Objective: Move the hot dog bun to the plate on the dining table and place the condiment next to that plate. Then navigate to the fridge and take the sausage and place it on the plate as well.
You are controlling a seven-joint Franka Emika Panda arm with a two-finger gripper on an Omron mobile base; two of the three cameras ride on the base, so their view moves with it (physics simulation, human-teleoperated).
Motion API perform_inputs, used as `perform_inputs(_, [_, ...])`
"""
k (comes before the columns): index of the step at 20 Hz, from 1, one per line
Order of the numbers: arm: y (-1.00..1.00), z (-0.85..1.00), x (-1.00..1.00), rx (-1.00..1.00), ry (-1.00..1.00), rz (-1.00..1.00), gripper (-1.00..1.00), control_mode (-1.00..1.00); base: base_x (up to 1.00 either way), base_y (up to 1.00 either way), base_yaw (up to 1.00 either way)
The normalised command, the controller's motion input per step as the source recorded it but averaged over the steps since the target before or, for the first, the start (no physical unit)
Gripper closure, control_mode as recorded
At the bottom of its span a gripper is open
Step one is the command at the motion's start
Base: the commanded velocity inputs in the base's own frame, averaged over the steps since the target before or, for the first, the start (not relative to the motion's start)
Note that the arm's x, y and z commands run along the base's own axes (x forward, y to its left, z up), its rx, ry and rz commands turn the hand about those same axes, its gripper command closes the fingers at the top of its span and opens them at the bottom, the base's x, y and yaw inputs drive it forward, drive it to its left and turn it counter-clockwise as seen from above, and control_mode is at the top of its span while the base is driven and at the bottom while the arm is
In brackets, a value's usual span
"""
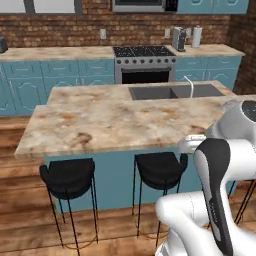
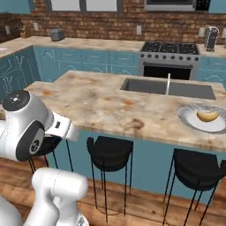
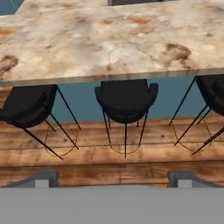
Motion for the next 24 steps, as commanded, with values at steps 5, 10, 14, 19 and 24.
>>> perform_inputs(5, [0.0, 0.0, 0.0, 0.0, 0.0, 0.0, -1.0, 1.0, -0.02, 1.0, 0.28])
perform_inputs(10, [0.0, 0.0, 0.0, 0.0, 0.0, 0.0, -1.0, 1.0, 0.01, 1.0, 0.22])
perform_inputs(14, [0.0, 0.0, 0.0, 0.0, 0.0, 0.0, -1.0, 1.0, 0.12, 1.0, 0.18])
perform_inputs(19, [0.0, 0.0, 0.0, 0.0, 0.0, 0.0, -1.0, 1.0, 0.36, 1.0, 0.12])
perform_inputs(24, [0.0, 0.0, 0.0, 0.0, 0.0, 0.0, -1.0, 1.0, 0.7, 1.0, -0.03])
